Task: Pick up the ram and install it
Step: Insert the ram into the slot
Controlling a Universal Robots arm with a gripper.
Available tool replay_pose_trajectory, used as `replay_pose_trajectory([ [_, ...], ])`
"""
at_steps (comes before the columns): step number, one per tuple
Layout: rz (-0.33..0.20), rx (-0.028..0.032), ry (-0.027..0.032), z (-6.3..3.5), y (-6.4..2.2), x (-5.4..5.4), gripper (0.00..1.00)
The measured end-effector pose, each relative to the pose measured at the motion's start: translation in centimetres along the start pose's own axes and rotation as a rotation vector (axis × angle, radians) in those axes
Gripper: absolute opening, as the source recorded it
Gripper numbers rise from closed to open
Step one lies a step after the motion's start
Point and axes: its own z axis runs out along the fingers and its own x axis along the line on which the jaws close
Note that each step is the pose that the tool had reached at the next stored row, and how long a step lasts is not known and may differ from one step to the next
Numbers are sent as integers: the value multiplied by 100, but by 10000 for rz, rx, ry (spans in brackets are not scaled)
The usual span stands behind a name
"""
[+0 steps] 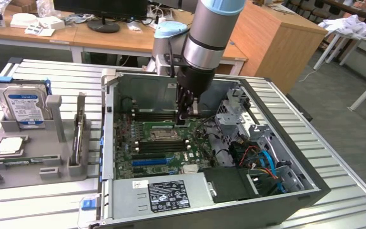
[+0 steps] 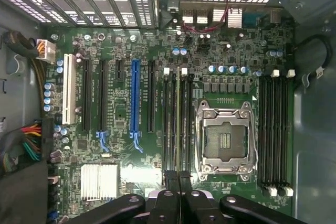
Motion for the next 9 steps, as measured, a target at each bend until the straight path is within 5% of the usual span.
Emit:
replay_pose_trajectory([
  [9, 0, 0, 0, 9, 0, 33, 11],
])
